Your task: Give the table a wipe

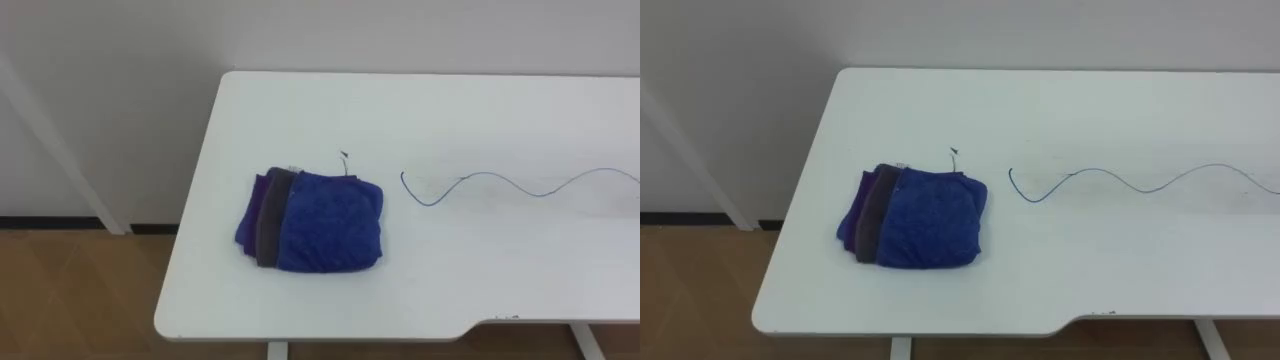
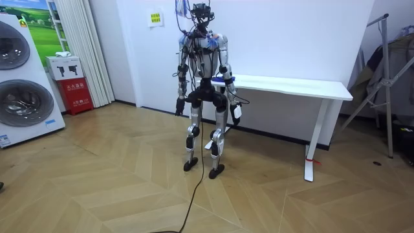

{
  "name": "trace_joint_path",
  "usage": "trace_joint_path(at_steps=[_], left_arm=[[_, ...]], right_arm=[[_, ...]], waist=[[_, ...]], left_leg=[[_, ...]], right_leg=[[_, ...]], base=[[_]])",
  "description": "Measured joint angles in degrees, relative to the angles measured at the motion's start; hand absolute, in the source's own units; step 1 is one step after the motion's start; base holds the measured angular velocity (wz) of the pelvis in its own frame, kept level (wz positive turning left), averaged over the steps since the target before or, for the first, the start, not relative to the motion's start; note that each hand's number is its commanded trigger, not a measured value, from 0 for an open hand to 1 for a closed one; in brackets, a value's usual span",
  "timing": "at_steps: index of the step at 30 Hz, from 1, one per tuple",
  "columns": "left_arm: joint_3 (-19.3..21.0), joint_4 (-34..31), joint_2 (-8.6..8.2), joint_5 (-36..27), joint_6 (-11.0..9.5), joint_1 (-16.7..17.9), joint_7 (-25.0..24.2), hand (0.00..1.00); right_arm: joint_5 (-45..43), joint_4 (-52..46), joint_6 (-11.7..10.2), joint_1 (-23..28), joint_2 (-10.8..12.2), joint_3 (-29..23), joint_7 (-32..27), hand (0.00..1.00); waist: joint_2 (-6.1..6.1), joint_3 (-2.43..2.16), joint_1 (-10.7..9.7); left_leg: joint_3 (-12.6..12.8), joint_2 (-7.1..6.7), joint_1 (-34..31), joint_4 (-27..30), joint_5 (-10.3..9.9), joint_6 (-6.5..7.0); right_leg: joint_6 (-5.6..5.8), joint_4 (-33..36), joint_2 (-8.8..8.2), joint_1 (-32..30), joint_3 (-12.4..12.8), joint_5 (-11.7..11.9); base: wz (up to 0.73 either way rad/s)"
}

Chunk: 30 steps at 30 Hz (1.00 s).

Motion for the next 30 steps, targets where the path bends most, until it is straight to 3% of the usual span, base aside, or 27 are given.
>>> trace_joint_path(at_steps=[9, 18, 23, 26, 30], left_arm=[[-0.02, -0.03, -0.03, -0.05, -0.10, -0.54, 0.69, 0.00], [0.35, 0.54, 0.05, -4.51, 0.01, 0.14, 1.54, 0.00], [1.58, 1.17, 0.06, -4.51, 1.14, 0.06, 2.13, 0.00], [3.12, 1.08, 0.11, -6.30, 1.44, 0.16, 2.16, 0.00], [8.42, 0.19, 0.56, -7.91, 1.56, 0.77, 2.53, 0.00]], right_arm=[[-2.55, -0.72, -0.02, -0.02, -0.01, 0.09, -1.63, 0.00], [0.68, 0.20, 0.31, 0.16, 0.00, -0.06, -2.28, 0.00], [2.78, 0.21, 0.44, 1.06, 0.00, -0.51, -4.04, 0.00], [7.09, 0.94, 1.39, 1.92, -0.05, -3.85, -5.39, 0.00], [12.16, 1.62, 2.74, 3.52, -0.60, -13.34, -8.17, 0.00]], waist=[[-0.08, -0.09, 0.07], [-0.08, -0.10, -0.04], [-0.11, -0.13, -0.07], [0.00, -0.17, -0.38], [0.05, -0.16, -2.13]], left_leg=[[0.18, 0.00, -0.06, 0.02, 0.00, 0.00], [0.13, 0.01, 0.04, 0.00, 0.00, 0.00], [0.32, 0.00, 0.18, -0.02, 0.00, 0.00], [0.29, -0.01, 0.27, -0.02, 0.00, 0.00], [0.06, 0.02, 0.55, -0.03, 0.00, 0.00]], right_leg=[[0.00, 0.08, -0.02, -0.09, 0.02, 0.00], [0.00, 0.10, 0.00, -0.01, 0.23, 0.00], [0.00, 0.10, 0.00, 0.00, 0.37, 0.00], [0.00, 0.16, -0.02, 0.03, 0.32, 0.01], [0.00, 0.20, 0.05, 0.46, 0.33, 0.00]], base=[[0.00], [0.00], [0.00], [0.00], [0.00]])
